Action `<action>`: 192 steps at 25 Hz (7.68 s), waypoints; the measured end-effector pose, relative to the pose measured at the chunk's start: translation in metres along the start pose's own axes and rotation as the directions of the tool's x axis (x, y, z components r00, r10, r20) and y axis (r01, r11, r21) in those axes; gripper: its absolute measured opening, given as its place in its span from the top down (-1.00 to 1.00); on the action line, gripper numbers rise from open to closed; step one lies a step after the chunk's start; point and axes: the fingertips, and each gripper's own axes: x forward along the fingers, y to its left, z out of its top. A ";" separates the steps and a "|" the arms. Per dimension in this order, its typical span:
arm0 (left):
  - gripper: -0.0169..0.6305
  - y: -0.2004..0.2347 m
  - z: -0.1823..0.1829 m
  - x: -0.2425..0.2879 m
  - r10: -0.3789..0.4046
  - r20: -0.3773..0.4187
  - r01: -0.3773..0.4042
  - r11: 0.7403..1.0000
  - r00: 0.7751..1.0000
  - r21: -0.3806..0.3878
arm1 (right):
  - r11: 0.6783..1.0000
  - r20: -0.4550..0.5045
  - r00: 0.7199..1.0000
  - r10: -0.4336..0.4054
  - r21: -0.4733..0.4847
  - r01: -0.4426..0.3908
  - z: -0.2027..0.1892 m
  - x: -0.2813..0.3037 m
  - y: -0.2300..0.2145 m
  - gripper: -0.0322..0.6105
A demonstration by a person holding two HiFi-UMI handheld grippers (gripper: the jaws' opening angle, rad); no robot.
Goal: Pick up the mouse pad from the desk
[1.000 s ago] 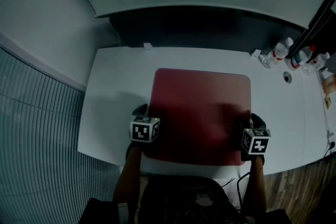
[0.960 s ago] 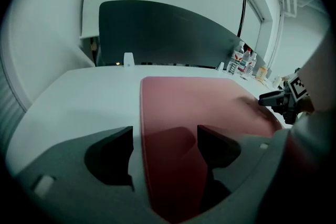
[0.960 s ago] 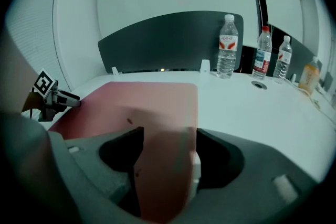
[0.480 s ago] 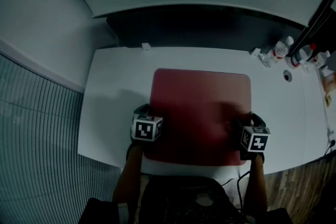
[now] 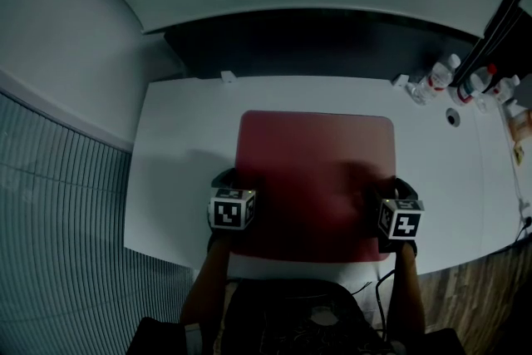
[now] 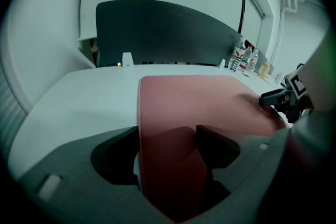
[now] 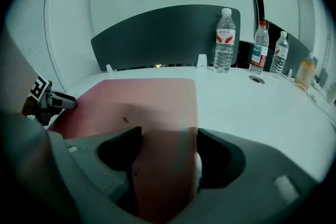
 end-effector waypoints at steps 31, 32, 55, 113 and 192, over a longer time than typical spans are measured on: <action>0.37 -0.019 -0.002 0.000 -0.030 -0.070 0.033 0.998 0.997 0.045 | 1.000 -0.011 1.000 0.024 -0.001 -0.024 0.000 -0.001 0.010 0.19; 0.40 -0.020 -0.004 0.001 -0.035 -0.076 0.038 0.998 0.996 0.040 | 1.000 -0.011 1.000 0.024 -0.004 -0.024 0.000 -0.001 0.010 0.21; 0.68 -0.030 -0.006 0.004 -0.102 -0.108 0.109 0.992 0.989 0.059 | 0.990 -0.038 0.989 0.143 -0.017 -0.143 0.000 -0.001 0.034 0.72; 0.70 -0.112 0.027 -0.135 0.021 0.148 -0.033 0.996 0.989 0.082 | 0.949 0.201 0.934 0.294 -0.177 -0.260 0.024 -0.115 0.042 0.71; 0.69 -0.058 0.103 -0.368 -0.197 0.584 0.047 0.964 0.788 0.262 | 0.958 0.643 0.765 -0.011 -0.212 0.191 0.100 -0.350 0.186 0.71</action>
